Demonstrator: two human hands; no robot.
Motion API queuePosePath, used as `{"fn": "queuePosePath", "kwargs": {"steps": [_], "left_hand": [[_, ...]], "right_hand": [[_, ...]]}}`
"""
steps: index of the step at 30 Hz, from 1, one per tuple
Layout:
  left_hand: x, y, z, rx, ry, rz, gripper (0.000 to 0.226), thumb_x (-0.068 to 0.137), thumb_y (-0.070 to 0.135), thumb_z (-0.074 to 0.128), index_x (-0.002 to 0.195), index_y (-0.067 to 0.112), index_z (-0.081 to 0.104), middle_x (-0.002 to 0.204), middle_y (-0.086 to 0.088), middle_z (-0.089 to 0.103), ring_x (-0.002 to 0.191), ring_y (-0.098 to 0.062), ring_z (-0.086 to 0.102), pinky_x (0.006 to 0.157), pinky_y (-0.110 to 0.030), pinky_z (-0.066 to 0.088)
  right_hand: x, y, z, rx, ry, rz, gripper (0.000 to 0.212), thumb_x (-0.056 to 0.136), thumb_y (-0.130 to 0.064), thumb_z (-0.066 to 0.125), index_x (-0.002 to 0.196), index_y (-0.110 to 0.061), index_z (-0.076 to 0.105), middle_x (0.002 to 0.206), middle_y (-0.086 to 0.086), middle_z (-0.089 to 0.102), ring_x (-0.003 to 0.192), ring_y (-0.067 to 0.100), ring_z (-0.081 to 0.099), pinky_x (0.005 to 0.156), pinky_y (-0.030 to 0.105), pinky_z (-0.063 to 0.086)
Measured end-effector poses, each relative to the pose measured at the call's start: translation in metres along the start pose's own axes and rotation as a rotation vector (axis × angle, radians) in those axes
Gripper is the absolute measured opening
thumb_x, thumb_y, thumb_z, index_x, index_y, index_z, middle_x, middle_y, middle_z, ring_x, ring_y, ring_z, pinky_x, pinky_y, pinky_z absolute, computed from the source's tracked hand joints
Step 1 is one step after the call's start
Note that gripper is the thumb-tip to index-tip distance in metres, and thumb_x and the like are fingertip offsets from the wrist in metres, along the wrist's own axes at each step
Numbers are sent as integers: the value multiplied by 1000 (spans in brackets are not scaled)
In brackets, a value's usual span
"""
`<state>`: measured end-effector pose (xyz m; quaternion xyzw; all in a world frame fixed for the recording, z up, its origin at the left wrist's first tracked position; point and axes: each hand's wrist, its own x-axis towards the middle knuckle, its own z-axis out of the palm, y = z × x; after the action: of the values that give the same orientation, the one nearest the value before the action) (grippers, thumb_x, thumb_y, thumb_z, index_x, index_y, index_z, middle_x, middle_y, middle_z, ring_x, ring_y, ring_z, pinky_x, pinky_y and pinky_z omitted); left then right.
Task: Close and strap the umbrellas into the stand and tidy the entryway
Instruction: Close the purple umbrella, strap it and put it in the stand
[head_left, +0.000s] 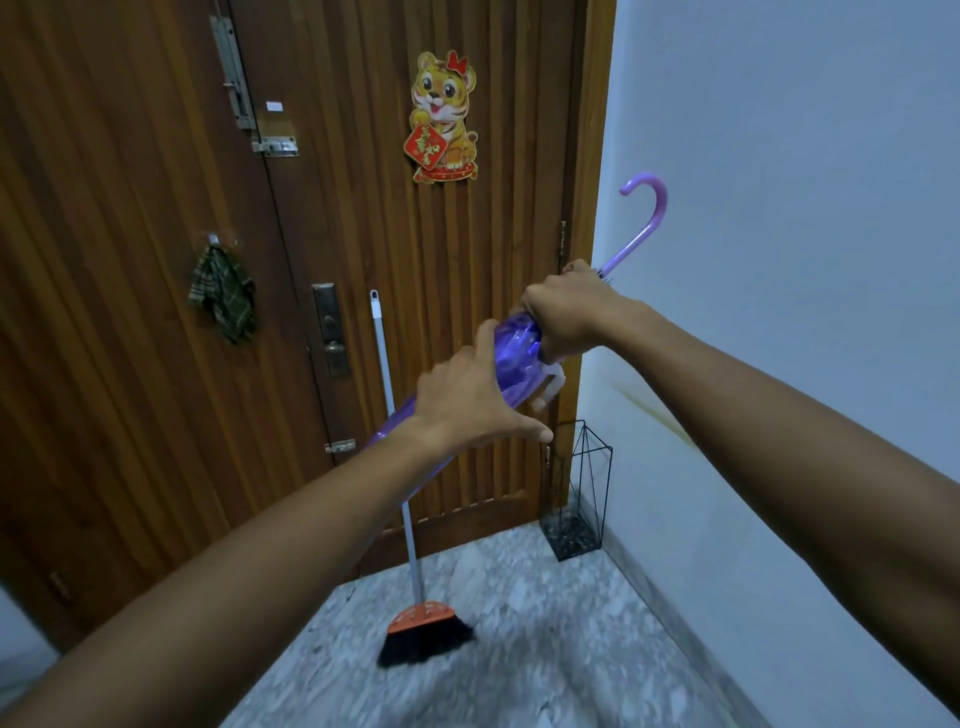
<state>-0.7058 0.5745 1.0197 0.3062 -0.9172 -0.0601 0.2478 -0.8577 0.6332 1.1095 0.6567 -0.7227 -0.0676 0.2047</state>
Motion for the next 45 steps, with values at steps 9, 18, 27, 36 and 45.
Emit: {"fn": "queuePosePath", "kwargs": {"steps": [9, 18, 27, 36, 45], "left_hand": [[26, -25, -9, -502, 23, -229, 26, 71, 17, 80, 90, 21, 63, 82, -2, 70, 70, -17, 69, 63, -30, 55], [31, -23, -32, -953, -25, -255, 33, 80, 13, 78, 110, 13, 64, 103, -7, 69, 93, -21, 69, 79, -30, 54], [30, -24, -44, -1010, -164, -172, 40, 80, 16, 79, 116, 16, 63, 109, -8, 69, 98, -24, 70, 84, -33, 57], [31, -30, -43, -1004, -145, -131, 35, 82, 10, 75, 115, 12, 63, 105, -7, 68, 93, -20, 71, 78, -28, 55], [31, -31, -40, -989, -135, -124, 35, 83, 8, 74, 116, 10, 63, 106, -8, 67, 94, -21, 70, 79, -29, 55]], "right_hand": [[6, 1, -2, 90, 410, 81, 94, 67, -49, 79, 148, -41, 33, 157, 7, 29, 148, 37, 15, 116, 65, 14], [3, -5, 27, 1358, 458, 293, 44, 86, -42, 75, 111, -17, 49, 109, 4, 60, 92, 13, 63, 74, 26, 52], [4, -4, 27, 1571, 252, 169, 47, 82, -39, 79, 118, -13, 64, 110, 7, 74, 94, 28, 75, 83, 42, 62], [1, -8, 25, 1599, 173, 188, 47, 78, -34, 83, 111, -3, 69, 107, 7, 75, 94, 22, 75, 71, 30, 60], [-4, -8, 22, 1461, 174, 182, 33, 77, -36, 84, 88, -6, 77, 75, -7, 72, 77, 12, 66, 66, 26, 53]]}}
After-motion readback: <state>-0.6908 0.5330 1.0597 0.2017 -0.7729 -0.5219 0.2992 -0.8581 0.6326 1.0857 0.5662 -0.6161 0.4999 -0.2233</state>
